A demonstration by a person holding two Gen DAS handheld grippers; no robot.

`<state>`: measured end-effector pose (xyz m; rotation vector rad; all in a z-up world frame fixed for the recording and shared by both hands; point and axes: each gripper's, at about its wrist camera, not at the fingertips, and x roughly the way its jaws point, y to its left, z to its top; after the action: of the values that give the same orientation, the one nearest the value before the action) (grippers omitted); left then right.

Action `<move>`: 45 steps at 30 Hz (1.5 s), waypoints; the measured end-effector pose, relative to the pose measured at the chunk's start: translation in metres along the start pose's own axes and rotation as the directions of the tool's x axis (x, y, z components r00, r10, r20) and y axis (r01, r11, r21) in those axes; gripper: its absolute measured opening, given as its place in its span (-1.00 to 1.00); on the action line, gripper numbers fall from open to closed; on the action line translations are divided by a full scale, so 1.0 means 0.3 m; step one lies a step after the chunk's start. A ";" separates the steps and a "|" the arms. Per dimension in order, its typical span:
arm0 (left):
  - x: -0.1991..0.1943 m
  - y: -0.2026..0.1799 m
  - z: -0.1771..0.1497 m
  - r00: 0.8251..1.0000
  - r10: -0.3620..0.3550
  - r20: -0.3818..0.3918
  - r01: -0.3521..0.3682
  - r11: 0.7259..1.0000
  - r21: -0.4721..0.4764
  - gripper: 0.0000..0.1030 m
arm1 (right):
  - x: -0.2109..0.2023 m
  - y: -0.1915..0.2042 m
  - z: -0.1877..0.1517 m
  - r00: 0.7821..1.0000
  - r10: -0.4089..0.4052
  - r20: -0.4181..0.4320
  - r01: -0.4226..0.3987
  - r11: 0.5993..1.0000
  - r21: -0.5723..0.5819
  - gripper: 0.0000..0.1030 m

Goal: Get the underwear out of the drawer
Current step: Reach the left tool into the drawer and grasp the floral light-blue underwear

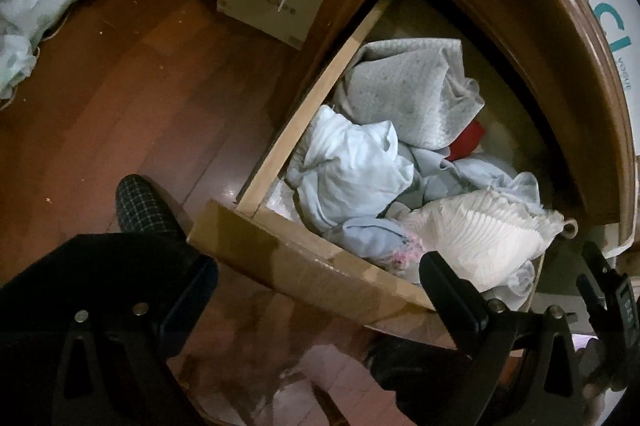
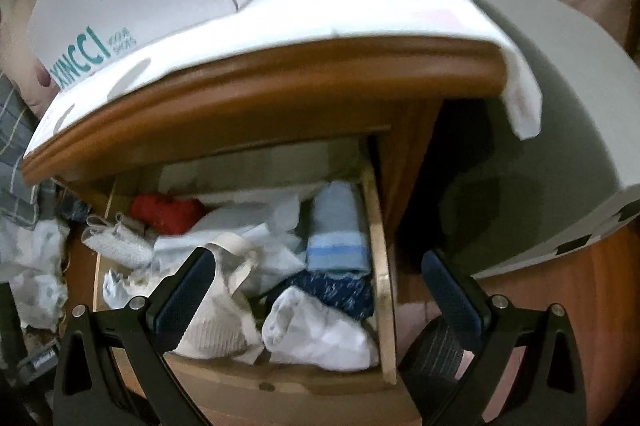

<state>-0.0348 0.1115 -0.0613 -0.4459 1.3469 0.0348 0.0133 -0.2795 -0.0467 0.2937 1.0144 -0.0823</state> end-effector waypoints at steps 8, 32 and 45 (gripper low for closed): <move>-0.009 -0.030 0.024 0.997 0.068 0.031 -0.070 0.995 0.077 0.99 | 0.039 0.048 -0.024 0.992 0.043 -0.120 -0.058 0.990 -0.125 0.97; -0.122 -0.205 0.102 0.998 0.035 -0.053 -0.004 0.873 0.488 0.91 | 0.157 0.109 -0.092 0.937 0.059 -0.343 -0.126 0.976 -0.175 0.32; -0.001 -0.260 0.073 0.970 0.052 -0.239 0.092 0.827 0.555 0.91 | 0.268 0.130 -0.079 0.888 -0.051 -0.458 -0.082 0.961 -0.265 0.31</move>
<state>0.0070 0.0474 -0.0351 0.0463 1.5163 -0.4448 0.0442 -0.2299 -0.1185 0.0600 1.4810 0.1537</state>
